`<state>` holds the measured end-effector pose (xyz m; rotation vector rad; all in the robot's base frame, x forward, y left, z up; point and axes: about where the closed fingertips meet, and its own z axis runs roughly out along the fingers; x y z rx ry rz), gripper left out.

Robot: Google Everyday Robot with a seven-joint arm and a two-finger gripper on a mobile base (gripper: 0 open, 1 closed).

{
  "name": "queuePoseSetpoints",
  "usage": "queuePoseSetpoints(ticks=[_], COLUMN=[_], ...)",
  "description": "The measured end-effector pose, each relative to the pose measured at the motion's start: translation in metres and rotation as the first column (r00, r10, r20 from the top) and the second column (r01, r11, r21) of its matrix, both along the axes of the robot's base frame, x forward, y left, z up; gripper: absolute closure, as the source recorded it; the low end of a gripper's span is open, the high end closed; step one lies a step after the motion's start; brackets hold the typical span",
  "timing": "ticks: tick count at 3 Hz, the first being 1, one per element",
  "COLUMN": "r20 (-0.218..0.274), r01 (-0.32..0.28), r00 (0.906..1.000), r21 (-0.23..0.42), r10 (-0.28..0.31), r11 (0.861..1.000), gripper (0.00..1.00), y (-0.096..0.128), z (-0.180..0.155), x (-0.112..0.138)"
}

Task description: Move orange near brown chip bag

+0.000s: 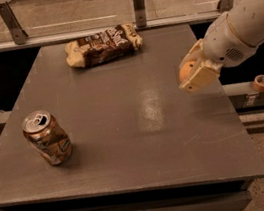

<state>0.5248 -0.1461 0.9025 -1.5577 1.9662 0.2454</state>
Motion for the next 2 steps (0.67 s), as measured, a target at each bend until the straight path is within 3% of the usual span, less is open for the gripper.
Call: queuePoseSetpoints(ticks=[1, 2], r20=[0.078, 0.185], r01=[-0.065, -0.140], r00=[0.9950, 0.9755], r21=[0.043, 0.105], r10=[0.062, 0.119], r11=[0.997, 0.985], gripper=[1.00, 1.00], y=[0.036, 0.087], z=[0.011, 0.034], x=[0.024, 0.060])
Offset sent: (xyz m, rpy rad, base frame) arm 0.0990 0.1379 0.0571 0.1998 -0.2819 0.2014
